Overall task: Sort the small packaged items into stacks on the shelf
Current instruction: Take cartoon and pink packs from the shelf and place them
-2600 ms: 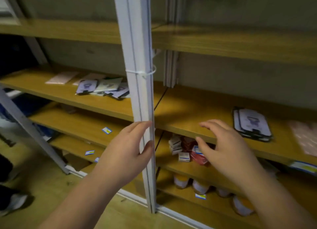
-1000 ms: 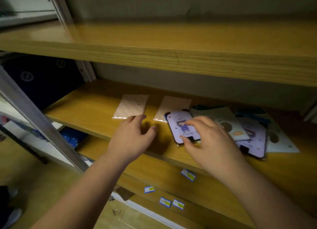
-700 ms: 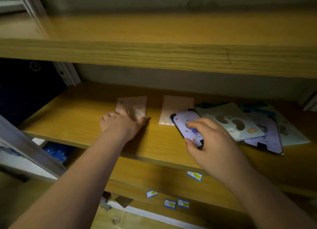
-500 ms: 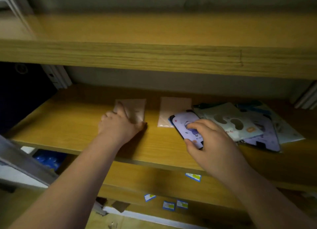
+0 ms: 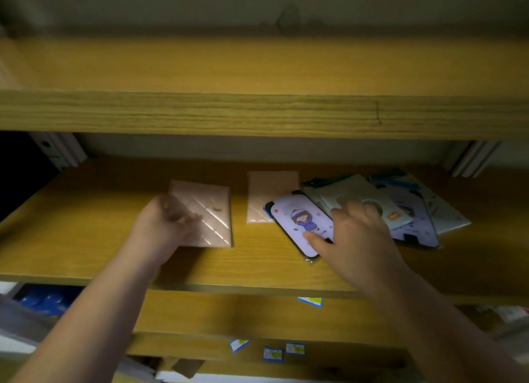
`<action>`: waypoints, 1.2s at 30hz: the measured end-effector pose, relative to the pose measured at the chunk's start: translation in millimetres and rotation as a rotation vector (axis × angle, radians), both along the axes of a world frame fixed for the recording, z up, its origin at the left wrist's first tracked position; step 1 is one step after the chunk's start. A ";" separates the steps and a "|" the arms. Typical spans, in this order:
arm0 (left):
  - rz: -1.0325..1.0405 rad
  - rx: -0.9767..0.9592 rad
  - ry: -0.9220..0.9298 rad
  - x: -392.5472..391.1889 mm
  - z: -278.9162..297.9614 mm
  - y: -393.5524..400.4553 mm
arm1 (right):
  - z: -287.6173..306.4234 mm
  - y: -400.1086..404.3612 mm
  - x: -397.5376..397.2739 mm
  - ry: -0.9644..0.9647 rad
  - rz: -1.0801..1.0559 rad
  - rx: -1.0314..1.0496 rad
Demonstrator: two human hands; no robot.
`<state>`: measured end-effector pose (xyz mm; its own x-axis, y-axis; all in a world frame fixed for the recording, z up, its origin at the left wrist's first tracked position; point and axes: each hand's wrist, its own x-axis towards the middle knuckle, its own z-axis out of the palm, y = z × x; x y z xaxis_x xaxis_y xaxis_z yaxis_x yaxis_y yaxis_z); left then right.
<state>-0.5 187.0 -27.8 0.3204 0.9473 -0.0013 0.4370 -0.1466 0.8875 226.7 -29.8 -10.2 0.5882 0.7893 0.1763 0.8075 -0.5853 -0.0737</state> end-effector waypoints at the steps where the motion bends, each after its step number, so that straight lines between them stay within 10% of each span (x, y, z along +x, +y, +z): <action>1: -0.006 -0.076 -0.061 -1.9 -1.1 -1.7 | -0.6 2.4 -0.2 -0.023 -0.009 -0.027; 14: -0.117 -0.262 -0.452 -6.5 17.9 -63.3 | 4.1 17.1 -12.3 0.051 -0.073 -0.024; 24: -0.139 -0.353 -0.535 5.0 9.3 -79.5 | 33.3 -12.1 0.5 1.069 -0.153 0.432; 36: -0.150 -0.408 -0.650 48.6 32.8 -162.5 | 55.0 -114.7 7.2 1.366 -0.309 0.791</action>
<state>48.1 24.5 5.0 0.5006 0.8589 -0.1081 -0.1880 0.2297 0.9549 233.8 -144.5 44.8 0.7514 0.5866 -0.3022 -0.2489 -0.1721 -0.9531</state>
